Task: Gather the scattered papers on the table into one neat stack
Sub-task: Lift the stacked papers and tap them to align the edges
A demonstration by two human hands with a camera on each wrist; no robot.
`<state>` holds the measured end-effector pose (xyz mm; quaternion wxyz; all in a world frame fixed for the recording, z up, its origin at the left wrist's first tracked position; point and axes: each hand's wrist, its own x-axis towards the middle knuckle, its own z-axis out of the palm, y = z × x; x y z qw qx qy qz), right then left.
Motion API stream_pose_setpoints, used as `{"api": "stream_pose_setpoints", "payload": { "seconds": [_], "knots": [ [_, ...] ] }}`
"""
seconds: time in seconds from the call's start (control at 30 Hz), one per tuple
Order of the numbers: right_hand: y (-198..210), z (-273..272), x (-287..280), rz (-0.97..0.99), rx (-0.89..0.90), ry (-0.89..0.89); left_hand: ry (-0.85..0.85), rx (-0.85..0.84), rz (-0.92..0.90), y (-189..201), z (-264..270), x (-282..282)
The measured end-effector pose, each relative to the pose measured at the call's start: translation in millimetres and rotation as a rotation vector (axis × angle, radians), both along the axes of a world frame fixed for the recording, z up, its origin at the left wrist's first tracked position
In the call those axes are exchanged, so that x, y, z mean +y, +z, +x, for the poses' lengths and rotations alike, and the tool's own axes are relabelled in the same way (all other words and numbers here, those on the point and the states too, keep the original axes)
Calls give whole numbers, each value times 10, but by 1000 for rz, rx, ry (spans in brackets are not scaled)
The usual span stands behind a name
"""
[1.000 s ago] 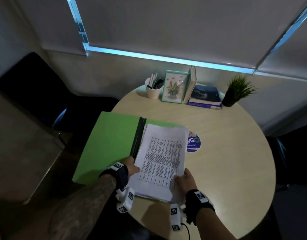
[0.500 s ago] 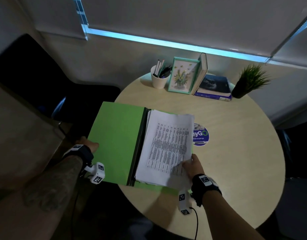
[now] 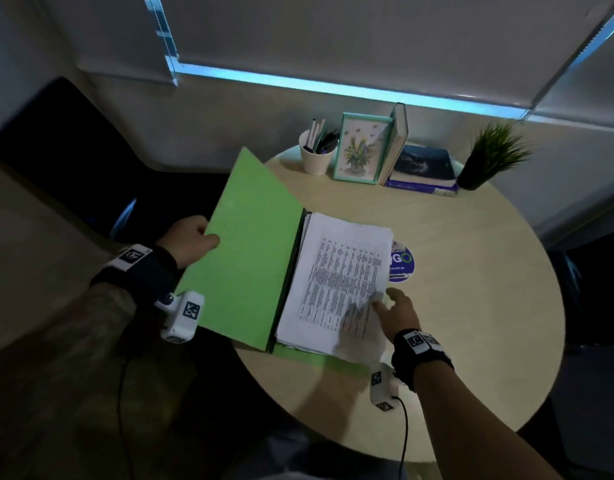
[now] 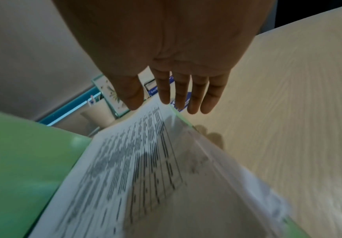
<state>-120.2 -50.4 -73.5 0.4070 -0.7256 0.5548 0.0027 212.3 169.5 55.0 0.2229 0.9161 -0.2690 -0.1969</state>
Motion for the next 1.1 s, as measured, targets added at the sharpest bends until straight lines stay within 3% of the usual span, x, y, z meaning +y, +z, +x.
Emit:
{"api": "stream_pose_setpoints", "payload": {
  "seconds": [0.07, 0.17, 0.2, 0.23, 0.27, 0.33, 0.43, 0.57, 0.73, 1.0, 1.1],
  "knots": [
    [43, -30, -43, 16, -41, -14, -146, 151, -103, 213, -366, -257],
    [130, -71, -85, 25, -133, -53, -280, 860, -165, 281, -897, -622],
    [157, -91, -88, 34, -175, -90, -304, 991, -129, 217, -992, -717],
    [180, -113, -87, 59, -216, -149, -313, 1002, -98, 120, -1048, -797],
    [204, -140, -86, 86, -261, -213, -320, 914, -72, 8, -1064, -864],
    [211, -190, -82, 108, -291, -286, -330, 572, 15, -262, -1065, -956],
    [77, -233, -31, 104, -87, -141, -407, 288, 288, -708, -1084, -935],
    [-155, -155, 148, 100, 219, 52, -563, 151, 579, -1114, -1253, -759],
    [-223, 131, 92, 113, 226, 96, -536, 36, 603, -1161, -1245, -741],
    [-364, 670, -306, 65, 234, 184, -453, 51, 600, -1171, -783, -988],
    [-248, 762, -404, 55, 233, 223, -444, 71, 625, -1163, -667, -1064]
  ]
}}
